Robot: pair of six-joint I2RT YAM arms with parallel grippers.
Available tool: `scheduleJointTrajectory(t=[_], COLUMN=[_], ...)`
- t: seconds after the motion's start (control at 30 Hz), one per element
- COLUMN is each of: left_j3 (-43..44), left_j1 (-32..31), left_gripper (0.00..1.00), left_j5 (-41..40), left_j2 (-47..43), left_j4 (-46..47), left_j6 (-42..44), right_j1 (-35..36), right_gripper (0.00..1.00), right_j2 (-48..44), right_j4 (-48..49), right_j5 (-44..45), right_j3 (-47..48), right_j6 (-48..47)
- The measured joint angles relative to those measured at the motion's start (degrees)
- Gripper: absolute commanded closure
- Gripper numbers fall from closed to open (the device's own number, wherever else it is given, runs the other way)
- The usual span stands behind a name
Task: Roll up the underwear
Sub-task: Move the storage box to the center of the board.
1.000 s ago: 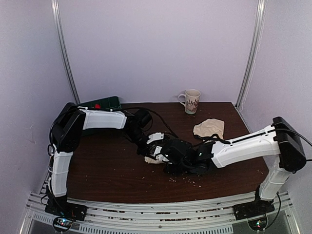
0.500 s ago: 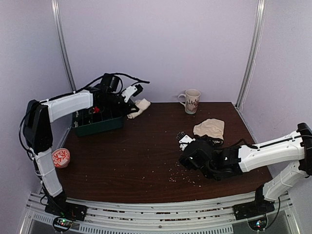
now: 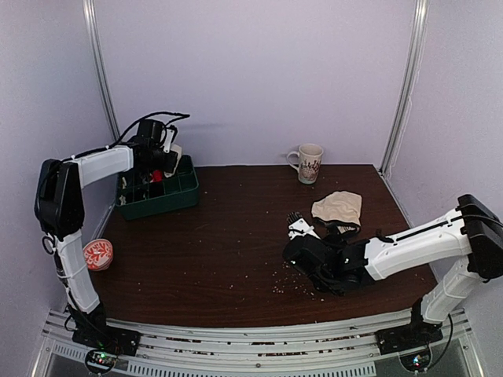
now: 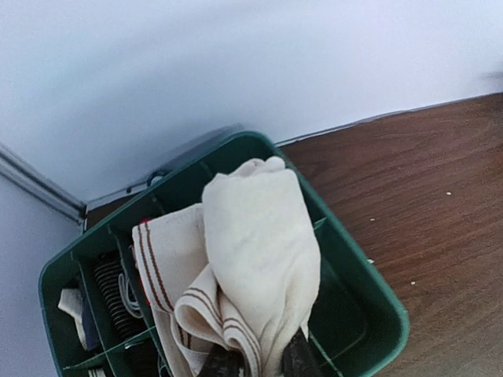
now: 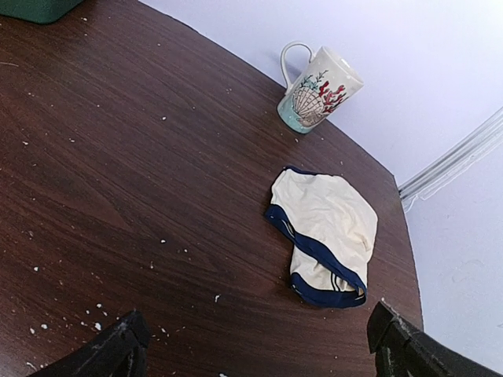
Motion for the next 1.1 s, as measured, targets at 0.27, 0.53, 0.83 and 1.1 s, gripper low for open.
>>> scheduleJointTrajectory(t=[0.27, 0.53, 0.83, 1.1], left_j3=[-2.0, -5.6, -10.2, -14.7], left_j1=[1.8, 1.6, 1.7, 1.7], left_gripper=[1.0, 1.0, 1.0, 1.0], left_j5=[-2.1, 0.3, 3.0, 6.2], left_j2=[1.3, 1.7, -0.3, -3.4], left_j4=[-1.5, -4.7, -2.1, -2.1], left_j6=[-5.2, -6.0, -2.6, 2.5], right_j1=[0.0, 0.0, 0.0, 0.0], right_gripper=[0.0, 0.0, 0.0, 0.0], right_j2=[0.7, 0.7, 2.5, 5.5], right_j4=[-0.9, -1.0, -1.6, -3.7], right_j5=[4.0, 7.2, 10.0, 11.7], right_j3=[1.2, 1.2, 1.4, 3.1], right_j6=[3.4, 4.1, 4.6, 5.8])
